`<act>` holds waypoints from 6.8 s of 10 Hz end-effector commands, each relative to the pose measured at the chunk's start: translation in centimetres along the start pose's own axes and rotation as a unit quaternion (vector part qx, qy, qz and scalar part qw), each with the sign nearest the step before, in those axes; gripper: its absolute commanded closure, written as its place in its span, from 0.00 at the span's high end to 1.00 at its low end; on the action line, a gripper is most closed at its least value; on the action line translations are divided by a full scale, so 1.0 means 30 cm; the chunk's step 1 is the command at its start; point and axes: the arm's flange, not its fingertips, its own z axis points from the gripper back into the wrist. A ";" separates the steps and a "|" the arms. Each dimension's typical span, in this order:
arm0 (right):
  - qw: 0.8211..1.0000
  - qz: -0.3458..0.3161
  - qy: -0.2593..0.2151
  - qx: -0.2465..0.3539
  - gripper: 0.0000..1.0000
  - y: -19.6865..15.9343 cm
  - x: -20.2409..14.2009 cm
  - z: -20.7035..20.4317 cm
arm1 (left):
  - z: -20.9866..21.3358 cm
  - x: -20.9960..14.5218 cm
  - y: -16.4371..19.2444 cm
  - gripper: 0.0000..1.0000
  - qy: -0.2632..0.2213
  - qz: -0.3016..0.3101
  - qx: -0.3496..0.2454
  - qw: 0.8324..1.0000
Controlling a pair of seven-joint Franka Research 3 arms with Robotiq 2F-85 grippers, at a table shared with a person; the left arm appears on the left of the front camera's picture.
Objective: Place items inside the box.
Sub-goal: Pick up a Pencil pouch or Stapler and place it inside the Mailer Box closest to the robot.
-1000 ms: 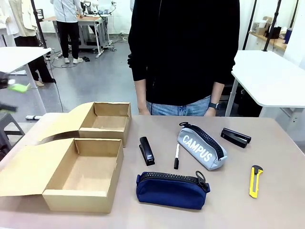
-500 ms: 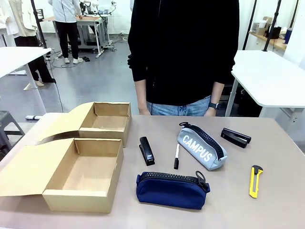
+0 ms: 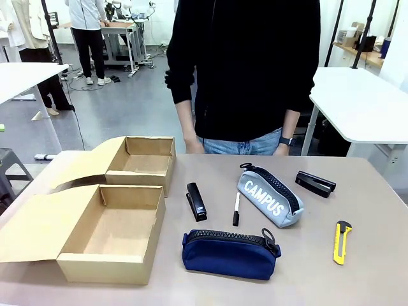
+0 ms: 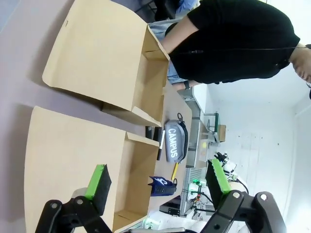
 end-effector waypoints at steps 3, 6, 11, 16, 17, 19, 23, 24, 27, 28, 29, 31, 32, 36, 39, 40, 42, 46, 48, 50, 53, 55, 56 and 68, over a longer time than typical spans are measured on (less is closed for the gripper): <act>0.966 0.184 0.179 -0.030 1.00 0.179 -0.191 -0.307 | 0.005 0.003 0.017 1.00 0.003 -0.012 -0.004 1.000; 0.927 0.236 0.286 -0.046 1.00 0.223 -0.311 -0.547 | 0.005 0.003 0.017 1.00 0.003 -0.012 -0.004 1.000; 0.971 0.182 0.152 -0.013 1.00 -0.047 -0.238 -0.087 | 0.005 0.003 0.017 1.00 0.003 -0.012 -0.004 1.000; 0.973 0.178 0.139 -0.052 1.00 -0.035 -0.232 -0.146 | 0.005 0.003 0.017 1.00 0.003 -0.012 -0.004 1.000; 0.967 0.200 0.143 -0.072 1.00 0.009 -0.261 -0.217 | 0.005 0.003 0.017 1.00 0.003 -0.012 -0.004 1.000; 0.907 0.321 0.259 -0.084 1.00 0.161 -0.442 -0.497 | 0.005 0.003 0.017 1.00 0.003 -0.012 -0.004 1.000; 0.708 0.475 0.514 -0.094 1.00 0.143 -1.016 -0.908 | 0.005 0.003 0.017 1.00 0.003 -0.012 -0.004 1.000; 0.723 0.475 0.489 -0.108 1.00 0.154 -0.992 -0.904 | 0.005 0.003 0.017 1.00 0.003 -0.012 -0.004 1.000; 0.766 0.402 0.492 -0.100 1.00 0.387 -0.582 -0.845 | 0.005 0.003 0.017 1.00 0.003 -0.012 -0.004 1.000; 0.738 0.423 0.514 -0.111 1.00 0.398 -0.695 -0.948 | 0.005 0.003 0.017 1.00 0.003 -0.012 -0.004 1.000; 0.660 0.519 0.530 -0.116 1.00 0.431 -0.763 -1.032 | 0.005 0.003 0.017 1.00 0.003 -0.012 -0.004 1.000; 0.539 0.657 0.517 -0.100 1.00 0.495 -0.879 -1.236 | 0.005 0.003 0.017 1.00 0.003 -0.012 -0.004 1.000; 0.491 0.693 0.517 -0.102 1.00 0.511 -0.959 -1.312 | 0.005 0.003 0.017 1.00 0.003 -0.012 -0.004 1.000; 0.389 0.728 0.551 -0.119 1.00 0.492 -1.216 -1.505 | 0.005 0.003 0.017 1.00 0.003 -0.012 -0.004 1.000; 0.361 0.709 0.594 -0.121 1.00 0.436 -1.275 -1.565 | 0.005 0.003 0.017 1.00 0.003 -0.012 -0.004 1.000; 0.353 0.701 0.607 -0.123 1.00 0.398 -1.302 -1.583 | 0.005 0.003 0.017 1.00 0.003 -0.012 -0.004 1.000; 0.356 0.691 0.610 -0.154 1.00 0.328 -1.323 -1.619 | 0.005 0.003 0.017 1.00 0.003 -0.012 -0.004 1.000; 0.376 0.676 0.613 -0.161 1.00 0.313 -1.302 -1.625 | 0.005 0.003 0.017 1.00 0.003 -0.012 -0.004 1.000; 0.393 0.674 0.604 -0.160 1.00 0.317 -1.296 -1.621 | 0.005 0.003 0.017 1.00 0.003 -0.012 -0.004 1.000; 0.423 0.658 0.600 -0.168 0.40 0.320 -1.282 -1.617 | 0.005 0.003 0.017 1.00 0.003 -0.012 -0.004 1.000; 0.446 0.643 0.598 -0.172 0.00 0.317 -1.269 -1.619 | 0.005 0.003 0.017 1.00 0.003 -0.012 -0.004 1.000; 0.449 0.636 0.602 -0.179 0.00 0.315 -1.265 -1.621 | 0.005 0.003 0.017 1.00 0.003 -0.012 -0.004 1.000; 0.447 0.636 0.603 -0.178 0.00 0.318 -1.263 -1.618 | 0.005 0.003 0.017 1.00 0.003 -0.012 -0.004 1.000; 0.600 0.484 0.580 -0.263 0.00 0.709 -0.988 -1.199 | 0.005 0.003 0.017 1.00 0.003 -0.012 -0.004 1.000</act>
